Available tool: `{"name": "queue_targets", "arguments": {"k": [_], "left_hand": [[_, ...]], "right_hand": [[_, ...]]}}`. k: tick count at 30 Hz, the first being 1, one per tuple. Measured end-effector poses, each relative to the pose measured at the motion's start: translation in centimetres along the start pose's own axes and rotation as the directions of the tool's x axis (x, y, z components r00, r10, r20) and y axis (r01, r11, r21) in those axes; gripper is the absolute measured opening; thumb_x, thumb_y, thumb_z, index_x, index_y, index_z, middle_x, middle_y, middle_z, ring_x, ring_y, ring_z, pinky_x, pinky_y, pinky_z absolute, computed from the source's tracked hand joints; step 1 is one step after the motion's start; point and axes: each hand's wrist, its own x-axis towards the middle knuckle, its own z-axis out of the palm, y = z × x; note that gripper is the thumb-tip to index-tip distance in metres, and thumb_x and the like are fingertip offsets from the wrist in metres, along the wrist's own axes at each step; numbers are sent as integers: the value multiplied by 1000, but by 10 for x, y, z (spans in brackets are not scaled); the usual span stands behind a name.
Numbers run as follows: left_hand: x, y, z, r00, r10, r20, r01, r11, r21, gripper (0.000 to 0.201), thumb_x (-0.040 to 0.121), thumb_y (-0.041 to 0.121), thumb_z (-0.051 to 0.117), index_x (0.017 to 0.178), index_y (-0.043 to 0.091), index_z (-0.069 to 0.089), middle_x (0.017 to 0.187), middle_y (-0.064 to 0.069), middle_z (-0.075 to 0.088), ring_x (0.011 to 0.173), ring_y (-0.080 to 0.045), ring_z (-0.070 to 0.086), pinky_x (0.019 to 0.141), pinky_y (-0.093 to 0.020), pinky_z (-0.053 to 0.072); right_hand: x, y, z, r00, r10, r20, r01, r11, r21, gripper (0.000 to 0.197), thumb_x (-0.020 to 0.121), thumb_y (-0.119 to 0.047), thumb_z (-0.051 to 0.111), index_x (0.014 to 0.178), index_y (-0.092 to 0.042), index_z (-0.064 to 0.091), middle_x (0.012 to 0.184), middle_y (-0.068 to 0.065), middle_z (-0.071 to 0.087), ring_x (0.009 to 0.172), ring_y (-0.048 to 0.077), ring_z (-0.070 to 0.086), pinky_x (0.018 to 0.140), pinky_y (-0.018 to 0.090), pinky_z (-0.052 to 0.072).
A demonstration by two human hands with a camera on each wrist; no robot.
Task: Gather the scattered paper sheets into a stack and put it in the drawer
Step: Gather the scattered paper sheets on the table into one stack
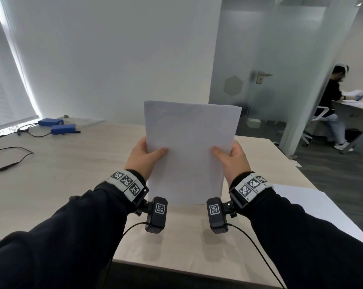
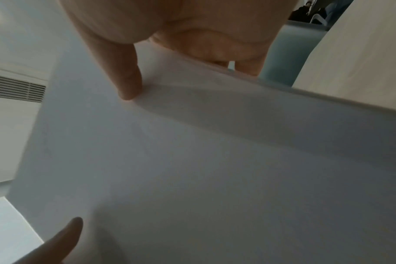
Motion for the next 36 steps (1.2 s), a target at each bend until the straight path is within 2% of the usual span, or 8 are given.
{"name": "queue_targets", "arguments": {"k": [5,8,12,16,23,27,33,36], "left_hand": [[-13,-24,6,986,-164,31,165,986,-40,25,81,5,71,103,15,67,101,-7,75,95,-28,71,91,-45,55],[-10,-17,10,986,-160,37,163,983,-82,19,88,0,65,99,14,69,97,-7,75,92,-29,71,83,-40,54],[-10,-15,8,986,-153,62,160,978,-134,35,73,11,69,108,14,68,102,-7,75,92,-27,71,81,-39,55],[-27,-37,11,978,-203,47,206,976,-74,23,86,7,63,105,19,68,102,-6,74,98,-31,69,85,-40,53],[-28,-12,40,967,-217,136,187,961,203,32,79,26,47,105,23,65,104,-7,71,93,-27,66,79,-38,52],[-33,-1,83,922,-247,297,98,893,439,22,94,13,47,110,20,60,98,-2,69,84,-23,64,60,-30,51],[-71,-5,170,816,-379,437,201,894,400,20,89,12,64,108,16,60,92,-8,73,67,-20,68,50,-26,51],[-96,-12,209,740,-437,512,241,882,404,13,90,11,65,101,17,62,85,-5,73,66,-18,68,48,-25,51]], "right_hand": [[-15,26,-3,996,90,-9,-91,990,-111,35,85,-3,63,116,-19,62,102,-2,73,95,17,70,80,30,55],[-12,15,-1,995,89,-48,-95,987,-132,35,84,3,53,110,-20,60,94,-5,70,87,13,67,68,23,49],[-15,7,-2,993,99,-58,-106,986,-131,35,85,2,52,109,-22,60,93,-6,69,81,7,65,62,20,46],[-34,26,-6,977,211,-38,-215,951,-222,31,86,-2,49,109,-23,56,96,-3,66,86,15,64,64,25,45],[-31,-1,-39,966,221,-135,-254,913,-320,22,88,-6,46,109,-13,49,88,1,57,71,16,53,57,28,37],[-40,-22,-89,950,175,-257,-261,898,-355,26,90,-5,49,113,-16,46,85,-3,54,69,9,50,54,23,34],[-58,-33,-191,905,210,-370,-404,695,-595,39,86,-6,56,125,-11,59,111,7,64,91,22,55,73,25,37],[-74,-34,-234,883,279,-377,-467,589,-659,37,85,-3,53,120,-7,66,108,14,68,86,26,58,64,27,41]]}}
